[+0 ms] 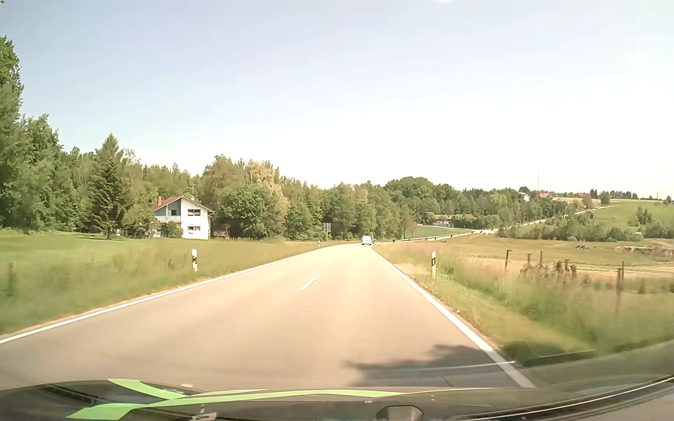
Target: Follow the waypoints while adhering to traffic rules and regulations
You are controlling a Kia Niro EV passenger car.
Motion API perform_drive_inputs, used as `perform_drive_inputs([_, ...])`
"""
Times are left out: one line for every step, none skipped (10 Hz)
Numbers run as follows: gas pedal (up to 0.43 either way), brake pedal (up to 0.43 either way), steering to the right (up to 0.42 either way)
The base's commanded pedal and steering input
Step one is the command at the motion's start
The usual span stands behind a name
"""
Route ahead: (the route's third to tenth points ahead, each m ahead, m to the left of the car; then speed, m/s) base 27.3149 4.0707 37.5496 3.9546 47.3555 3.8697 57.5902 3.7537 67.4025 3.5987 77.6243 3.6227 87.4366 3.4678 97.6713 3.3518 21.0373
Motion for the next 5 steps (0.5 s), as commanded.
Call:
perform_drive_inputs([0.150,0.000,-0.008])
perform_drive_inputs([0.150,0.000,-0.008])
perform_drive_inputs([0.150,0.000,-0.008])
perform_drive_inputs([0.138,0.000,-0.008])
perform_drive_inputs([0.098,0.000,-0.008])
